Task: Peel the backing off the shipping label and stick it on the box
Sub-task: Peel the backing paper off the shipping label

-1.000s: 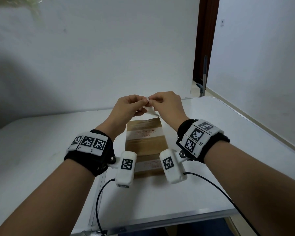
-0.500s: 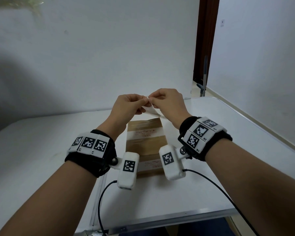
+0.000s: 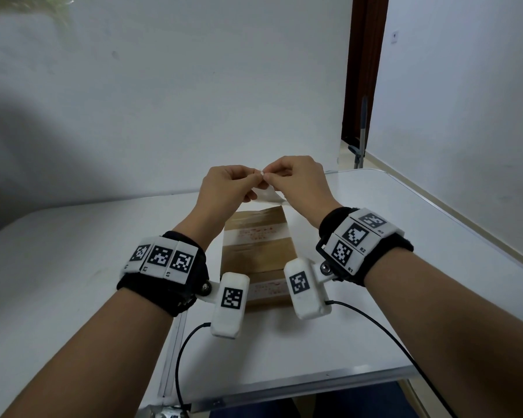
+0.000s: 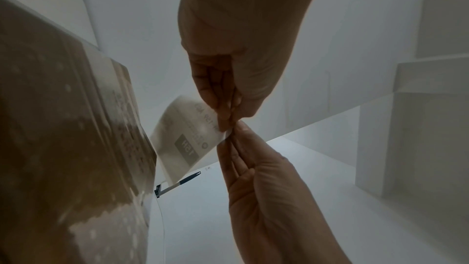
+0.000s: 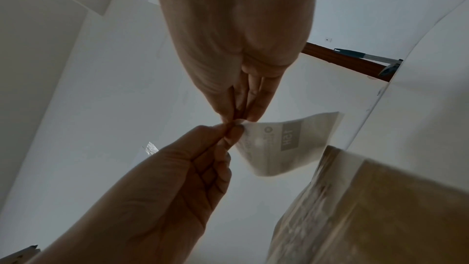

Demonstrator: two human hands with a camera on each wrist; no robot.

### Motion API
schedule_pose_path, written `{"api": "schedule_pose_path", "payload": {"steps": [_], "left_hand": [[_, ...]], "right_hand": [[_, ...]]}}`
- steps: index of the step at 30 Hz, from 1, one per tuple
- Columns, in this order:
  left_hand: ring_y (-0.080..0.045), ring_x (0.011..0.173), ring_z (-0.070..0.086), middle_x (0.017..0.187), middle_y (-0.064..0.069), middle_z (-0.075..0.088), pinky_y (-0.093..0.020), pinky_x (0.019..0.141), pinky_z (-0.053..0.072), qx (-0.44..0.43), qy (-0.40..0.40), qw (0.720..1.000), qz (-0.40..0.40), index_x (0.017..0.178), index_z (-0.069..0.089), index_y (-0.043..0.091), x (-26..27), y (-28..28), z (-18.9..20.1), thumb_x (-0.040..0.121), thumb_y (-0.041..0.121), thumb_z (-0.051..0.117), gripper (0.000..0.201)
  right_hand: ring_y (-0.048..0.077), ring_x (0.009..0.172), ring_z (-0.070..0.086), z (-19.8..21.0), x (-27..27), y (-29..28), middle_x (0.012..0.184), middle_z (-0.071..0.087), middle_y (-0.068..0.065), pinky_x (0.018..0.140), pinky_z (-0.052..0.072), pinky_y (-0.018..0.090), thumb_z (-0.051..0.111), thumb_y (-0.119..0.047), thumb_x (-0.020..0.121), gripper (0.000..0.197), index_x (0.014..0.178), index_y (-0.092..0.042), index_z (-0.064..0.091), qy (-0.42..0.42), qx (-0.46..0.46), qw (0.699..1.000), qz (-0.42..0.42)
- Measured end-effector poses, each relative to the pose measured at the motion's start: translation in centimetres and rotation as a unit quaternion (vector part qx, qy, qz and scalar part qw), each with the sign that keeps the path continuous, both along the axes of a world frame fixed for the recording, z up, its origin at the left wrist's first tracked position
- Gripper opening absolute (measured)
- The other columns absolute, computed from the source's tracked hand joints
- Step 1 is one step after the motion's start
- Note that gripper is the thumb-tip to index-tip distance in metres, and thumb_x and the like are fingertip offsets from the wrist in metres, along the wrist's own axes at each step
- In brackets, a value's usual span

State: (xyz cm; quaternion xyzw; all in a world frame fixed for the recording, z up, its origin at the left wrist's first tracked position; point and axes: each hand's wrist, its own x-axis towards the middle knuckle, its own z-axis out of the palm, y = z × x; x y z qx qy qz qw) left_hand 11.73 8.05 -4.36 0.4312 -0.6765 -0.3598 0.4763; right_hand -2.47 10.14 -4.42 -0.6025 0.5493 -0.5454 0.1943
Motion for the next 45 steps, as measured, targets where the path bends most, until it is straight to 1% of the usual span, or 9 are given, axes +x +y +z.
{"api": "schedule_pose_path", "payload": {"steps": [6,11,17,21,26,31,36,39,45], "left_hand": [[-0.011,0.060,0.061,0.081,-0.003,0.077,-0.023,0.065,0.054,-0.017,-0.024,0.999,0.015,0.087,0.078,0.013,0.0,0.0,0.3,0.087,0.020,0.067,0.013],[-0.006,0.055,0.061,0.077,-0.002,0.076,-0.026,0.068,0.058,-0.032,-0.051,0.997,0.051,0.080,0.078,0.013,-0.6,0.0,0.3,0.082,0.020,0.067,0.013],[-0.006,0.054,0.060,0.079,-0.002,0.076,-0.023,0.065,0.056,-0.021,-0.044,0.998,0.042,0.081,0.077,0.014,-0.9,0.2,0.0,0.083,0.020,0.066,0.013],[-0.005,0.054,0.060,0.081,-0.005,0.076,-0.020,0.062,0.051,-0.018,-0.040,0.998,0.036,0.080,0.077,0.012,-0.8,0.3,0.1,0.083,0.019,0.065,0.014],[-0.006,0.056,0.063,0.078,0.002,0.076,-0.026,0.068,0.058,-0.041,-0.089,0.994,0.043,0.085,0.077,0.015,-0.3,0.2,0.3,0.086,0.023,0.067,0.013],[-0.006,0.056,0.063,0.077,0.004,0.076,-0.033,0.073,0.059,-0.052,-0.115,0.991,0.045,0.086,0.076,0.015,-0.1,0.5,0.5,0.088,0.022,0.066,0.013],[-0.005,0.054,0.063,0.074,0.003,0.075,-0.035,0.073,0.061,-0.056,-0.110,0.990,0.071,0.081,0.077,0.016,-0.2,0.8,0.3,0.084,0.021,0.066,0.012],[-0.002,0.054,0.064,0.073,0.004,0.075,-0.032,0.072,0.061,-0.062,-0.114,0.988,0.083,0.081,0.077,0.016,-0.5,1.0,0.2,0.083,0.021,0.064,0.014],[-0.001,0.053,0.062,0.073,0.005,0.074,-0.036,0.072,0.061,-0.049,-0.098,0.991,0.079,0.080,0.076,0.017,-0.6,1.3,0.1,0.082,0.021,0.063,0.013]], "right_hand": [[0.003,0.075,0.063,0.3,-0.3,-0.2,0.079,0.069,-0.004,0.071,0.046,0.007,0.065,-0.014,0.085,0.013,0.092,-0.011,0.076,0.057,-0.007,0.998,0.007],[0.008,0.081,0.065,0.2,-0.3,-0.4,0.081,0.070,-0.004,0.070,0.047,0.008,0.063,-0.015,0.085,0.014,0.089,-0.013,0.077,0.068,-0.005,0.998,-0.005],[0.016,0.087,0.069,-0.1,-0.5,-0.2,0.087,0.073,0.002,0.085,0.056,0.030,0.063,-0.013,0.084,0.014,0.089,-0.009,0.076,0.006,0.011,1.000,-0.004],[0.019,0.087,0.071,-0.6,-0.6,-0.4,0.089,0.074,0.004,0.085,0.058,0.038,0.066,-0.014,0.082,0.012,0.088,-0.008,0.074,-0.030,0.012,0.999,0.000],[0.014,0.079,0.070,-0.4,-0.7,0.0,0.084,0.074,0.002,0.080,0.058,0.028,0.069,-0.018,0.082,0.012,0.088,-0.008,0.075,0.005,0.002,1.000,0.011],[0.007,0.071,0.064,0.0,-0.5,0.0,0.075,0.069,-0.004,0.065,0.047,0.012,0.066,-0.016,0.084,0.011,0.087,-0.010,0.075,0.061,-0.008,0.998,0.004],[0.011,0.080,0.068,0.1,0.0,0.1,0.078,0.072,-0.002,0.078,0.055,0.023,0.063,-0.014,0.083,0.012,0.083,-0.011,0.075,0.102,-0.010,0.995,-0.006],[0.014,0.081,0.068,0.0,0.0,0.0,0.082,0.073,0.001,0.080,0.057,0.030,0.062,-0.016,0.083,0.013,0.084,-0.011,0.074,0.115,-0.012,0.993,-0.014],[0.012,0.079,0.068,-0.4,0.0,0.0,0.081,0.072,0.000,0.077,0.058,0.027,0.062,-0.016,0.082,0.012,0.083,-0.012,0.073,0.094,-0.012,0.995,-0.022]]}}
